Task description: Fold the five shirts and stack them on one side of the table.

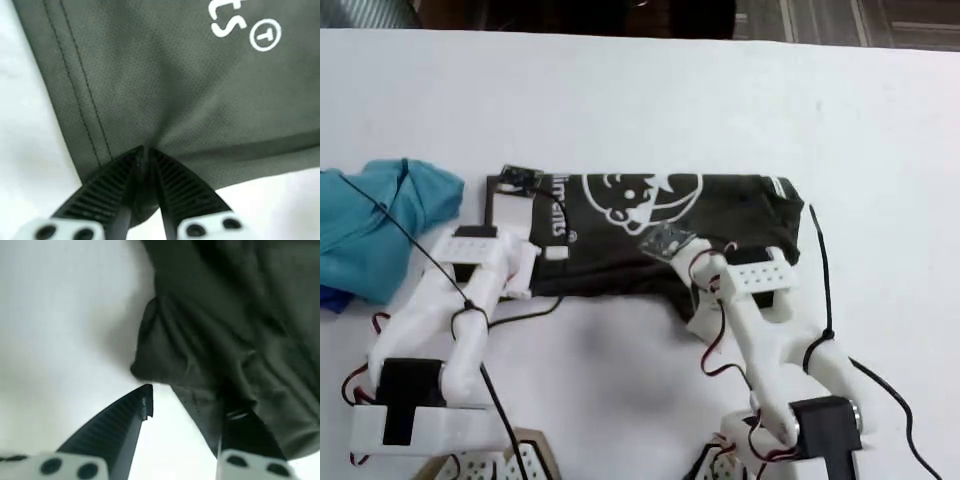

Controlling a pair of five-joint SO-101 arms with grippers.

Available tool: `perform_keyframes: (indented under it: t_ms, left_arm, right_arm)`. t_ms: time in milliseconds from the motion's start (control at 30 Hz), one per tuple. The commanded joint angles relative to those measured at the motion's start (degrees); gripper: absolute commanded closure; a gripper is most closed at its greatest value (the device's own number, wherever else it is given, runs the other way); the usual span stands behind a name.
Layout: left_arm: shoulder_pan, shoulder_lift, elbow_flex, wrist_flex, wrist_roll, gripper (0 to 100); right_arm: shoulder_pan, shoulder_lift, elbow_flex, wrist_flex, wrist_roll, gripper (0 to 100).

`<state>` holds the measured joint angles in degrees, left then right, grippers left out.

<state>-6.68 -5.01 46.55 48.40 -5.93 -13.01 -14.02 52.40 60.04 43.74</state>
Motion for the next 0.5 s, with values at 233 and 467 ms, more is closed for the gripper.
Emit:
perform_keyframes:
  t_ms: [233,467]
  left_arm:
    - [-1.1,-0.6,0.0,-1.0,0.2,97]
    - [-1.1,-0.6,0.0,-1.0,0.2,97]
  right_arm:
    - [5.8,3.3,-5.1,-6.5,0.4,97.7]
    - [10.1,-4.9,-14.1,-1.9,0.4,97.8]
